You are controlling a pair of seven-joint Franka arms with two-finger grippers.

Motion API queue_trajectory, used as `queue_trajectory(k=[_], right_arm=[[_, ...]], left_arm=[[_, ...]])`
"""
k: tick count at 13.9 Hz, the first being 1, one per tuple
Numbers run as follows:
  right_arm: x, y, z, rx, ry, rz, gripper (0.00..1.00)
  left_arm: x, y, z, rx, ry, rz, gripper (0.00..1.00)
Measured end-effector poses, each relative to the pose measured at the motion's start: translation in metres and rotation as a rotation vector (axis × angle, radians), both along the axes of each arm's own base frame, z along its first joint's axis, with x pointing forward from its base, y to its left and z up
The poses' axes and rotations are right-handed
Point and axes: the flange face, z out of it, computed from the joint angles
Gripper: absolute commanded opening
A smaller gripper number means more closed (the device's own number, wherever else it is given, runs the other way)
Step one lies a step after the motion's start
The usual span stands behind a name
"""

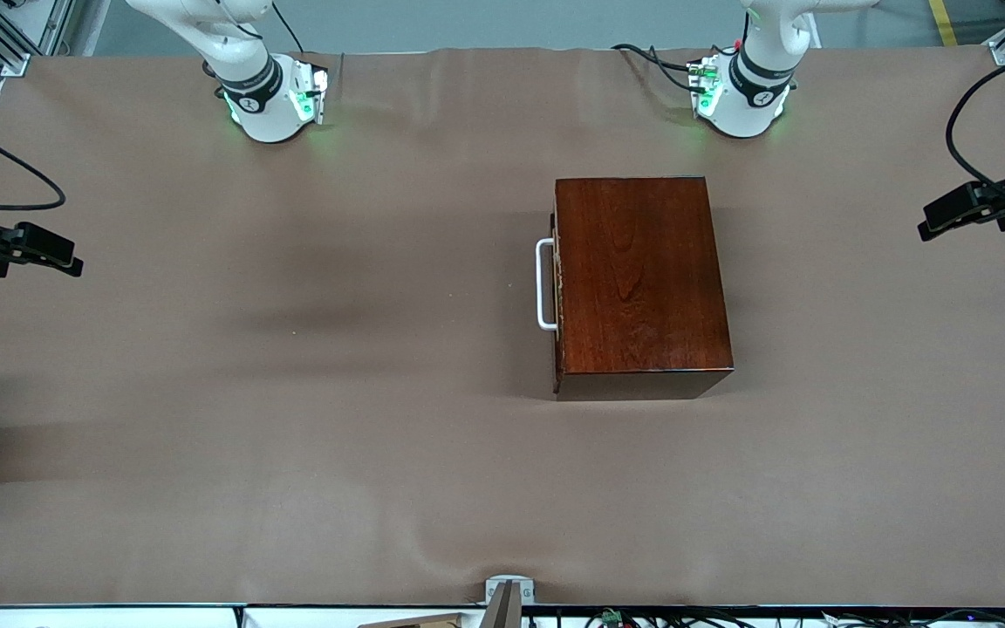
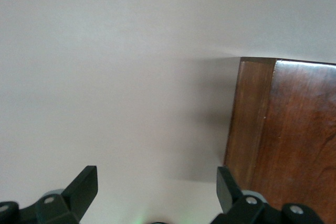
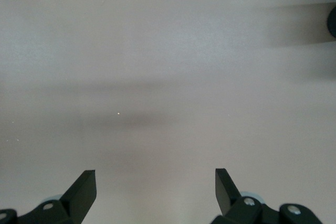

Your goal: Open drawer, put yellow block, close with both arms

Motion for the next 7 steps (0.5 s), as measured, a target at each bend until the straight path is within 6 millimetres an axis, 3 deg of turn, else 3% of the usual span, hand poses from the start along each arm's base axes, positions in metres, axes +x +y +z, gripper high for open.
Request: queue_trajectory(k=[3,7], right_arm=[[0.0,0.0,0.0,0.0,0.0,0.0,1.0],[0.0,0.0001,0.0,0.0,0.0,0.0,1.0]], left_arm=[[-0.0033,-0.0138,0.0068,0.019,-0.002,-0.067,1.0],[-0.0054,-0.0061,0.0068,-0.008,0.014,-0.243,1.0]])
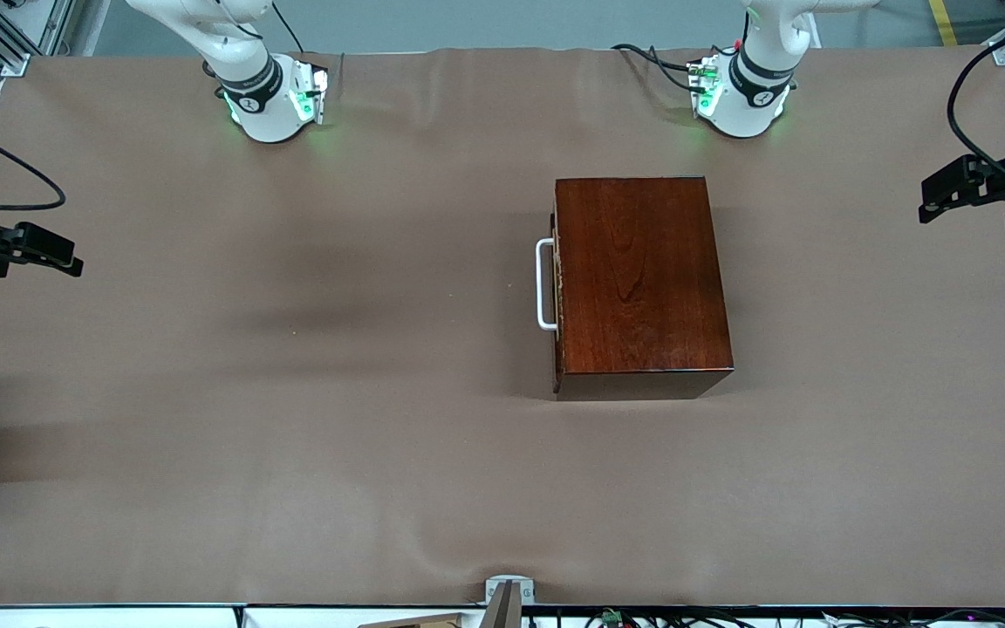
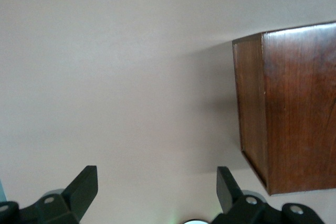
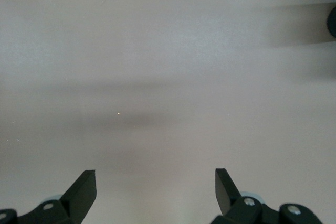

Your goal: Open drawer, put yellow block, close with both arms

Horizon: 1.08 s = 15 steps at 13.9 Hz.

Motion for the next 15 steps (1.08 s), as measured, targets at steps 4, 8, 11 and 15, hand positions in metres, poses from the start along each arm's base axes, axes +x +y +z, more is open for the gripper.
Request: queue_trajectory(k=[4,8,11,15], right_arm=[[0.0,0.0,0.0,0.0,0.0,0.0,1.0],[0.0,0.0,0.0,0.0,0.0,0.0,1.0],[0.0,0.0,0.0,0.0,0.0,0.0,1.0],[0.0,0.0,0.0,0.0,0.0,0.0,1.0]], left_arm=[[-0.002,-0.004,-0.004,-0.028,0.011,0.064,1.0],[-0.003,-0.023,-0.005,-0.026,0.012,0.095,1.0],[-0.003,-0.025,-0.008,-0.024,0.018,0.11,1.0],[-0.002,-0.024,-0.012,-0.023,0.026,0.113,1.0]])
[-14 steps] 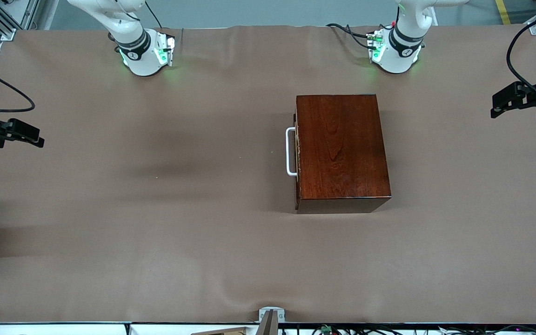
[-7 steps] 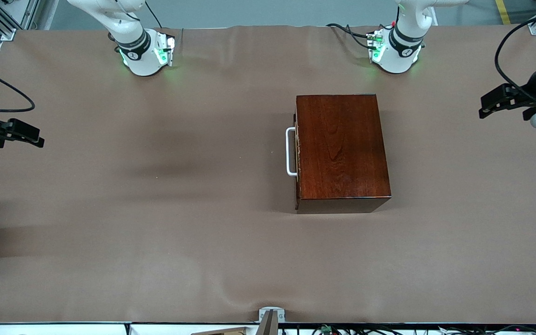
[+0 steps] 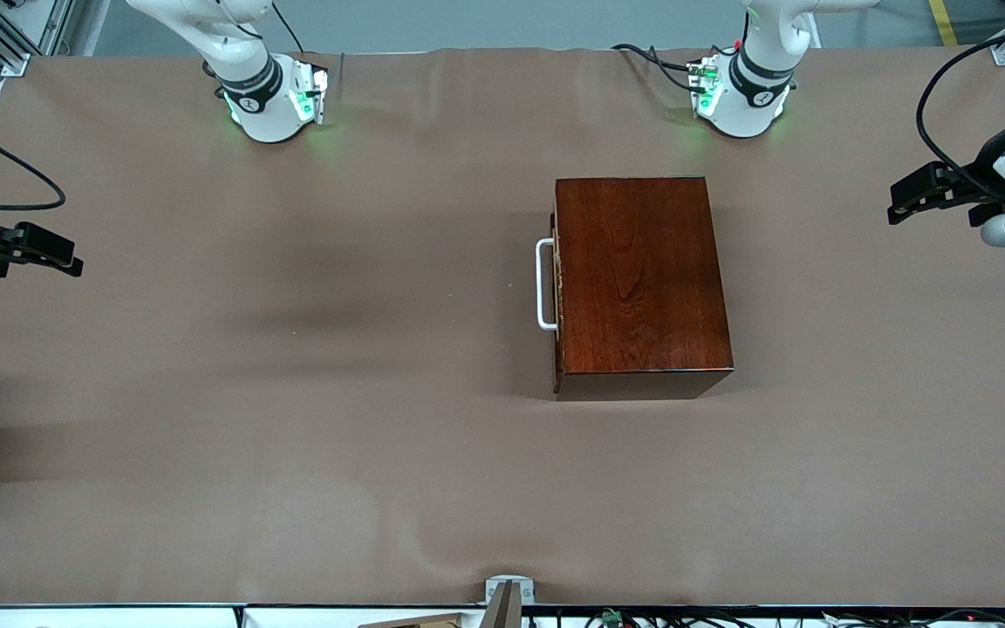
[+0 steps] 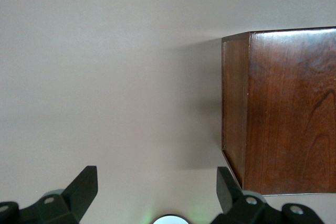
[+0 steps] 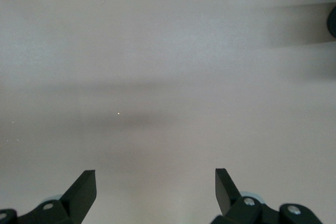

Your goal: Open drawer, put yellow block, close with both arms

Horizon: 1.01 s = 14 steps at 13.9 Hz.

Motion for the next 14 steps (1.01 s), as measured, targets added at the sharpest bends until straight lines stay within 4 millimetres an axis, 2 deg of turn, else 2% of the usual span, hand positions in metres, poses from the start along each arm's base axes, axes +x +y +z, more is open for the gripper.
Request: queue_trajectory(k=[14], right_arm=[[0.0,0.0,0.0,0.0,0.0,0.0,1.0]], left_arm=[[0.0035,0.0044,-0.0064,0.0,0.012,0.008,1.0]])
